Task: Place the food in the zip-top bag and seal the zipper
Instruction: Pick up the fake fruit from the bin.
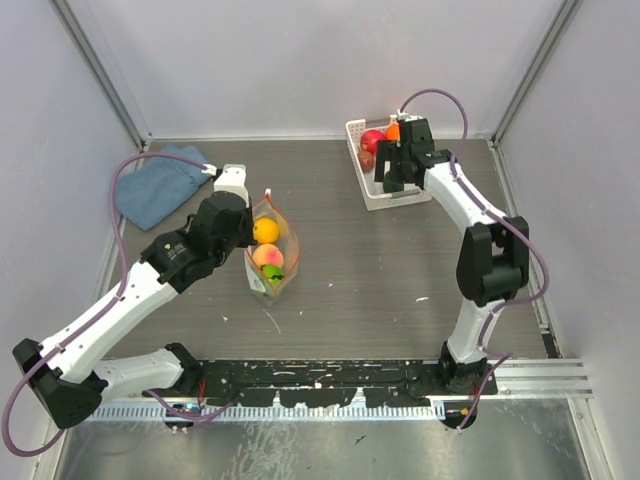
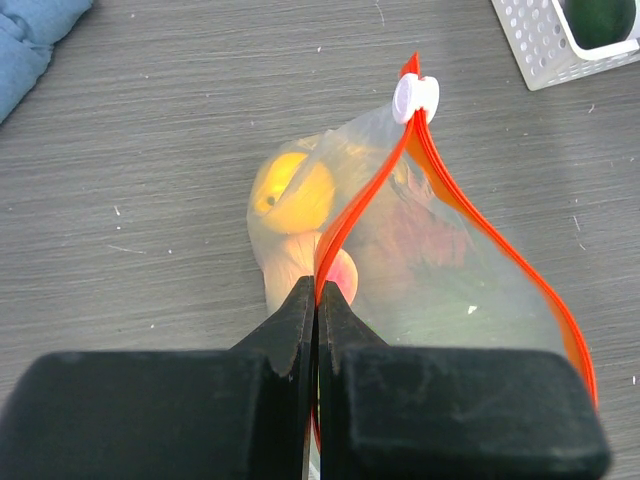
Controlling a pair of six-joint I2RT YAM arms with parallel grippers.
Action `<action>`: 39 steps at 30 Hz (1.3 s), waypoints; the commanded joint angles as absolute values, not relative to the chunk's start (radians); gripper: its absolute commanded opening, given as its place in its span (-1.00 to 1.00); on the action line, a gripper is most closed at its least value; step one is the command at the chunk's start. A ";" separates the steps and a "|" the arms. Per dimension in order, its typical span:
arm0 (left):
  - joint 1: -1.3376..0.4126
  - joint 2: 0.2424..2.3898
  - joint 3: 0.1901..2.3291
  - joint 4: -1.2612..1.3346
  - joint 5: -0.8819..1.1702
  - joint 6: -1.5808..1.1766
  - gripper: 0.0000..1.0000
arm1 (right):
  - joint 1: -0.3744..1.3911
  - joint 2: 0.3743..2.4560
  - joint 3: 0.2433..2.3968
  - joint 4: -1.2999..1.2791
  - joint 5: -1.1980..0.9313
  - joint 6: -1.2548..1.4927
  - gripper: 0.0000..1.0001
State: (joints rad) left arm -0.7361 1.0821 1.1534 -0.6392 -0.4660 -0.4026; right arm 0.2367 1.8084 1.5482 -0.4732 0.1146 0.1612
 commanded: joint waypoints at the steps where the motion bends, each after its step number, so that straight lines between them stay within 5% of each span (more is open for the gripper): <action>1: -0.731 1.059 1.148 -0.570 -0.481 -0.387 -1.00 | 0.201 1.905 1.672 -0.427 0.148 0.138 0.91; 21: -0.731 1.079 1.157 -0.572 -0.458 -0.382 -1.00 | 0.147 2.217 1.841 -0.508 -0.068 0.137 0.81; 30: -0.731 1.062 1.156 -0.572 -0.445 -0.385 -1.00 | 0.147 2.184 1.832 -0.512 -0.068 0.133 0.22; 39: -0.731 1.053 1.154 -0.568 -0.416 -0.390 -1.00 | 0.147 2.060 1.764 -0.472 -0.060 0.150 -0.12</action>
State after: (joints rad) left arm -0.7361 1.0843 1.1427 -0.6319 -0.4305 -0.3985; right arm 0.1467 2.2131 1.7824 -0.5095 -0.0574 0.1375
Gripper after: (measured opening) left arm 0.007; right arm 0.680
